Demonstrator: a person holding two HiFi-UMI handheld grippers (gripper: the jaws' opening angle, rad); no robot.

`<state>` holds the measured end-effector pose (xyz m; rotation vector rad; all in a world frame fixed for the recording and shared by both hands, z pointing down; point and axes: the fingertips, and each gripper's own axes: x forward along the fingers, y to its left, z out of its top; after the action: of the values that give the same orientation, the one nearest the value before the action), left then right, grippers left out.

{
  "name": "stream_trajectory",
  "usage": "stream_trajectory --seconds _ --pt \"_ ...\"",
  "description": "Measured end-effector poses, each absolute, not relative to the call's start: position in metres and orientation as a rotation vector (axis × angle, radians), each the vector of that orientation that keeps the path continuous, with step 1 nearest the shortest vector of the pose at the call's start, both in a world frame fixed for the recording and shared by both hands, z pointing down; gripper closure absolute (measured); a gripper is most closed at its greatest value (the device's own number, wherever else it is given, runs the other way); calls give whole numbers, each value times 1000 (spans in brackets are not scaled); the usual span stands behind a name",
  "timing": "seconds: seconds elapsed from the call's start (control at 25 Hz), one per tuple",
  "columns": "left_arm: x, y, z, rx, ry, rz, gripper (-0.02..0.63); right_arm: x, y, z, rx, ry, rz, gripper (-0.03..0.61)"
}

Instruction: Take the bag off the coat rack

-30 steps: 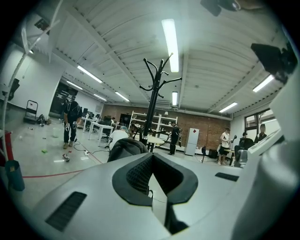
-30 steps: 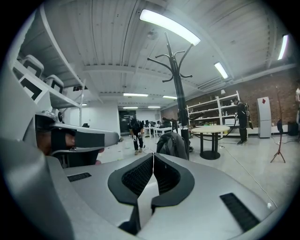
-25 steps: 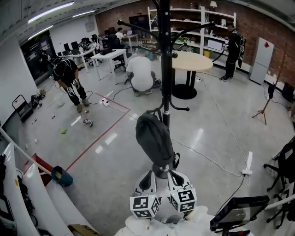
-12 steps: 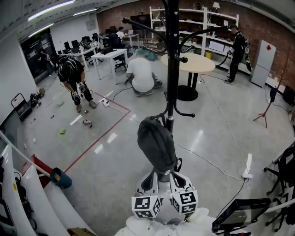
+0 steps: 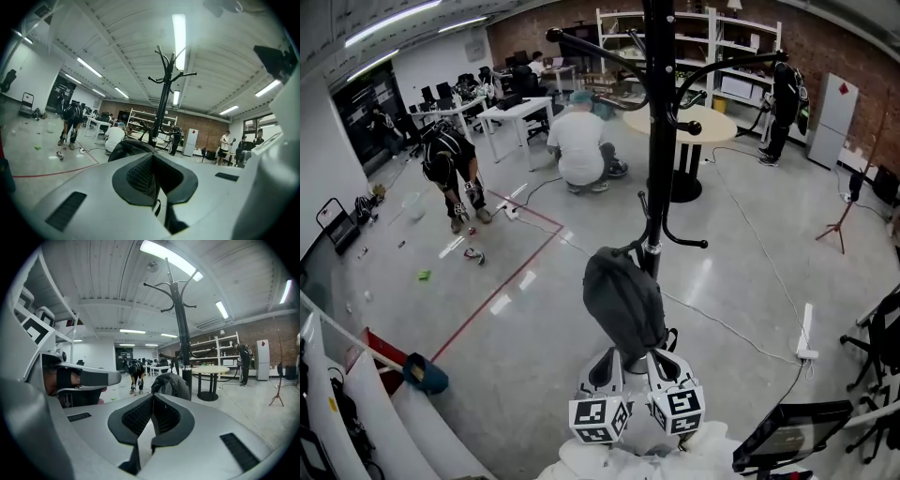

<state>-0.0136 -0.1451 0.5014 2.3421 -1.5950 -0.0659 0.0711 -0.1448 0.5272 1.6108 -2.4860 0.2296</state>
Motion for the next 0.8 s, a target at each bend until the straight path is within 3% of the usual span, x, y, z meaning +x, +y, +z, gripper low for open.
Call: stream_trajectory --seconds 0.8 --pt "-44 -248 497 2417 -1451 -71 621 36 -242 516 1758 -2408 220 566"
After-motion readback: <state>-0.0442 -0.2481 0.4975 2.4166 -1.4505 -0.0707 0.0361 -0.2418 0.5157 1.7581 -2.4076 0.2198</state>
